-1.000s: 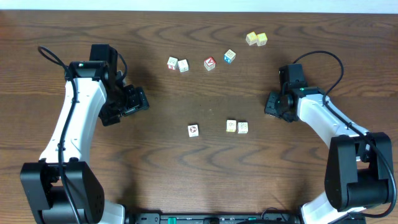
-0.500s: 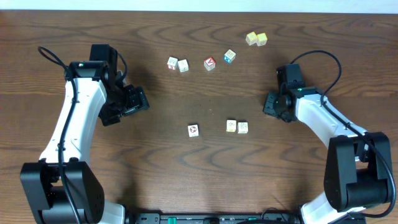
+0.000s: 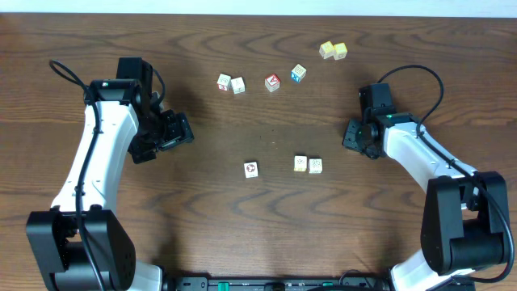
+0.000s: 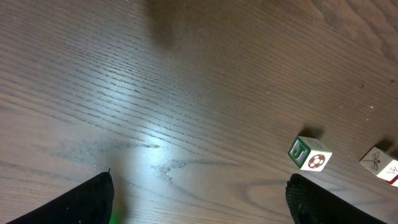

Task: Lift 4 blocks
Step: 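Place the block at the right end of the row and release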

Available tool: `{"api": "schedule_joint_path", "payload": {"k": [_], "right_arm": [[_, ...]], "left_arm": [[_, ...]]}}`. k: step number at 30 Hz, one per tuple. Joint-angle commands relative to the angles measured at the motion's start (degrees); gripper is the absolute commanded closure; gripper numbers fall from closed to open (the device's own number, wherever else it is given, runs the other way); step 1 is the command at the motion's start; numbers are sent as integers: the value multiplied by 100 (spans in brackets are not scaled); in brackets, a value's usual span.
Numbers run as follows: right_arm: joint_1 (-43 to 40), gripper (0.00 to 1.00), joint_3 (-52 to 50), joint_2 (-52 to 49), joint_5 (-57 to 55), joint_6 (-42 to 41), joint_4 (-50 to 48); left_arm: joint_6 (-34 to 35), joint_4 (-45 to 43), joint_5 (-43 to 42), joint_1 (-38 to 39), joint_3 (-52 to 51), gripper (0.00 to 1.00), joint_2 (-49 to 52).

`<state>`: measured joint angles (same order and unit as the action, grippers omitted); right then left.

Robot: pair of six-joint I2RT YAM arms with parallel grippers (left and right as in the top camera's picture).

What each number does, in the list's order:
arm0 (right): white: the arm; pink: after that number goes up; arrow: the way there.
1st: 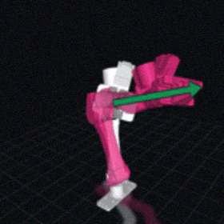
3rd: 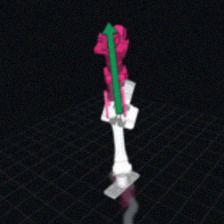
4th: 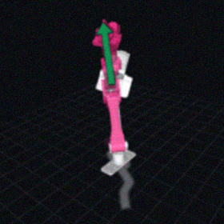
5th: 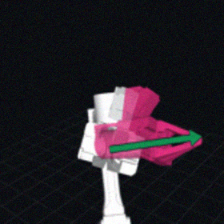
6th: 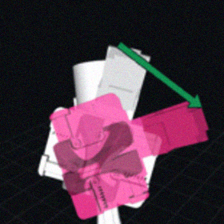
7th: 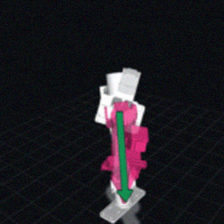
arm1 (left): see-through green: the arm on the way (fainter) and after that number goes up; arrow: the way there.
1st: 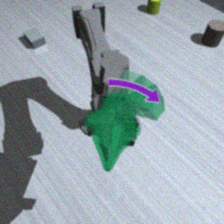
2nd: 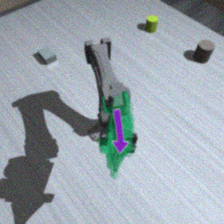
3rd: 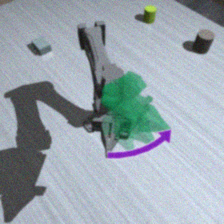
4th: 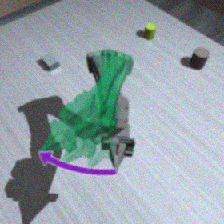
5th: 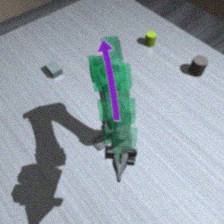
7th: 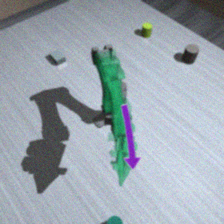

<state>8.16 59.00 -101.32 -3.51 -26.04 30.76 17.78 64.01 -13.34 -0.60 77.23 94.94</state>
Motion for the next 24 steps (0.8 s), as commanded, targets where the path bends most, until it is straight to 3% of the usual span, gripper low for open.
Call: {"api": "schedule_joint_path", "payload": {"k": [1, 9, 15, 24], "right_arm": [[22, 79, -31, -7, -92, -7, 42], [61, 72, -28, -4, 490, 409, 203], [116, 71, -28, -4, 1351, 874, 538], [533, 71, -28, -4, 1733, 1043, 1134]], "left_arm": [[-9, -4, 50, -7, -52, 11, -20], [-9, -33, 50, -7, -52, 11, -20], [-9, -48, 50, -7, -52, 11, -20], [-7, -55, 50, -7, -52, 11, -20]]}}
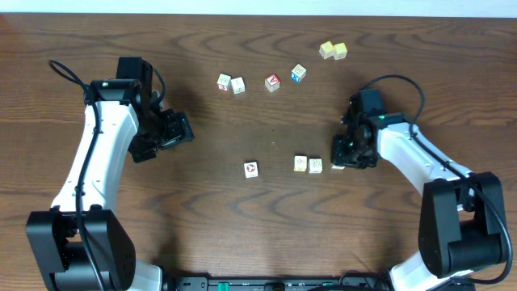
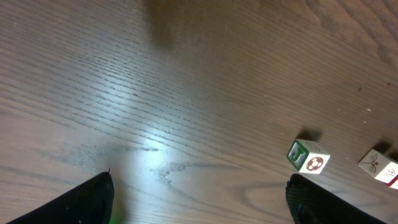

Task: Lift 4 blocks
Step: 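Place the block at the right end of the row and release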

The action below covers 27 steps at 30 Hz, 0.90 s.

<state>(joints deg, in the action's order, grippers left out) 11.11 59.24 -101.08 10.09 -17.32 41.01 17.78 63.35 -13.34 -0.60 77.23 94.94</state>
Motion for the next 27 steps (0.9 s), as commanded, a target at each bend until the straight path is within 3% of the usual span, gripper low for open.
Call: {"api": "schedule_joint_path", "payload": {"k": [1, 11, 18, 27], "right_arm": [[293, 71, -52, -28, 374, 166, 125], [507, 67, -52, -28, 278, 151, 52], [461, 56, -9, -28, 179, 151, 83], [199, 51, 946, -28, 177, 330, 1123]], "left_arm": [[-7, 13, 50, -7, -52, 11, -20], [-9, 20, 50, -7, -52, 11, -20], [-7, 17, 50, -7, -52, 11, -20], [-9, 20, 50, -7, -52, 11, -20]]}}
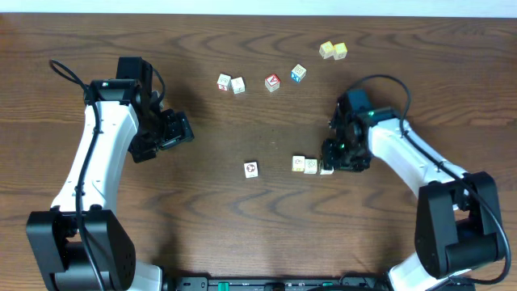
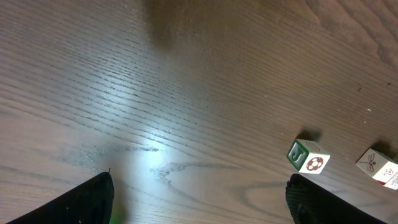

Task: Lift 4 blocks
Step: 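Place the block at the right end of the row and release, then lift and retract the right gripper to the right side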

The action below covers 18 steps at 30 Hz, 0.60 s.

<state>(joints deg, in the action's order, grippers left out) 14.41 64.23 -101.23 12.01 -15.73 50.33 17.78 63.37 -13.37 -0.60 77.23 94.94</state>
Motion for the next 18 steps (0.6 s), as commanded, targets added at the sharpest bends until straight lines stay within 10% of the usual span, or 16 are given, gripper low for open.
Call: {"api": "schedule_joint_path", "payload": {"k": [1, 7, 18], "right_arm": [[-188, 49, 612, -13, -17, 269, 380], [-592, 26, 1248, -13, -544, 857, 1078], [-1333, 12, 1095, -13, -962, 236, 1403]], "left_arm": [[-9, 17, 52, -7, -52, 11, -20], [-9, 17, 52, -7, -52, 11, -20], [-11, 15, 55, -7, -52, 11, -20]]}}
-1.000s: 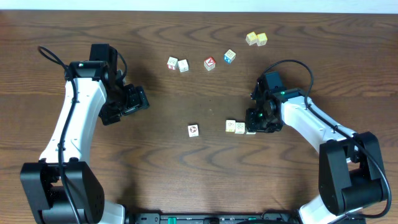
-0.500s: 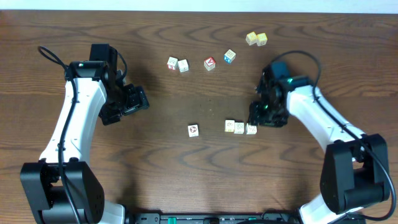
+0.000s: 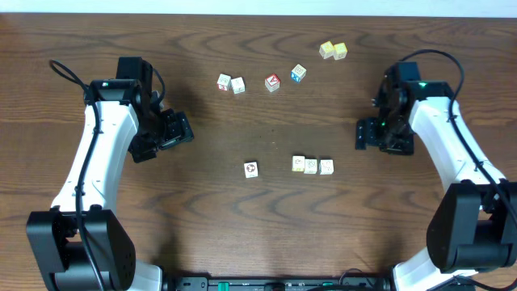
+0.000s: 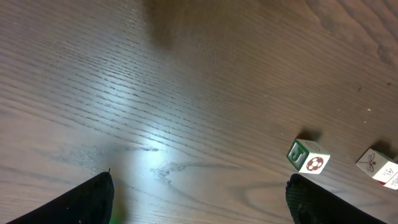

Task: Lift 4 blocks
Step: 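Lift and retract the right gripper to the right side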

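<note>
Ten small picture blocks lie on the dark wood table. Three of them stand in a tight row at the centre right, and a single block with a red ring sits to their left. My right gripper hangs to the right of the row, apart from it, open and empty. At the left, my left gripper is open over bare wood, with its fingers spread wide. The row's left block shows at the wrist view's right edge.
Along the far side lie a pair of blocks, a red block, a blue block and a yellow pair. Black cables loop off both arms.
My right gripper has come away from the three-block row, up and to the right, leaving the third block at the row's right end. The left arm has not moved.
At first the row had two blocks and my right gripper was off to their right. Then it was lower with a block by its tip, then against the row's right end. Now three blocks stand there and the gripper is clear. The left arm stayed still.
</note>
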Available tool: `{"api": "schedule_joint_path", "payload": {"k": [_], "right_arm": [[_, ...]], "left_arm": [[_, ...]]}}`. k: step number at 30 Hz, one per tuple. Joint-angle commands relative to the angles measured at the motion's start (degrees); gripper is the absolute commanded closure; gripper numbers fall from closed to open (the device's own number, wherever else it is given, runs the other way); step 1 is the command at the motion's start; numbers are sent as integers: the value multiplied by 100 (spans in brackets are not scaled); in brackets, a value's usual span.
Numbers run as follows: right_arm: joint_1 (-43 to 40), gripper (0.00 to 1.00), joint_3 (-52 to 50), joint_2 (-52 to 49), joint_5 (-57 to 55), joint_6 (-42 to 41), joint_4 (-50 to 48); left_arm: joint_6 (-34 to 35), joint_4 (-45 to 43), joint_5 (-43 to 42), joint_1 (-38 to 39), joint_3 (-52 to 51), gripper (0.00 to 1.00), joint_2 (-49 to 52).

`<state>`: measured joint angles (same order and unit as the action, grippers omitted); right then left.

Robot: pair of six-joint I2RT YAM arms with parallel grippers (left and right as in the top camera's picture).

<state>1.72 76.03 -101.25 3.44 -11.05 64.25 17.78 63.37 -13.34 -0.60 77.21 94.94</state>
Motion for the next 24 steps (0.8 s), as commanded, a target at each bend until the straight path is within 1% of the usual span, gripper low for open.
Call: {"api": "schedule_joint_path", "payload": {"k": [1, 2, 4, 8, 13, 19, 22, 24], "right_arm": [[-66, 10, -133, -11, -105, -358, -52], [-66, 8, -190, -11, -105, -450, -153], [-66, 1, -348, -11, -105, -651, -428], [-59, 1, -560, -11, -15, -1248, -621], [-66, 1, -553, -11, 444, -1248, -658], [-68, 1, -522, -9, 400, -1338, -590], [-96, 1, -398, 22, -160, -2013, -293], [-125, 1, -343, 87, -765, -2474, -81]], "left_arm": [[-11, 15, 52, -7, -50, 11, -20], [-11, 13, 52, -7, -50, 11, -20], [-9, 9, 52, -7, -50, 11, -20], [-13, 15, 52, -7, -50, 11, -20], [-13, -15, 55, -7, -50, 11, -20], [-13, -52, 55, -7, -50, 11, -20], [-13, -98, 55, -7, -50, 11, -20], [-11, -94, 55, -7, -50, 11, -20]]}}
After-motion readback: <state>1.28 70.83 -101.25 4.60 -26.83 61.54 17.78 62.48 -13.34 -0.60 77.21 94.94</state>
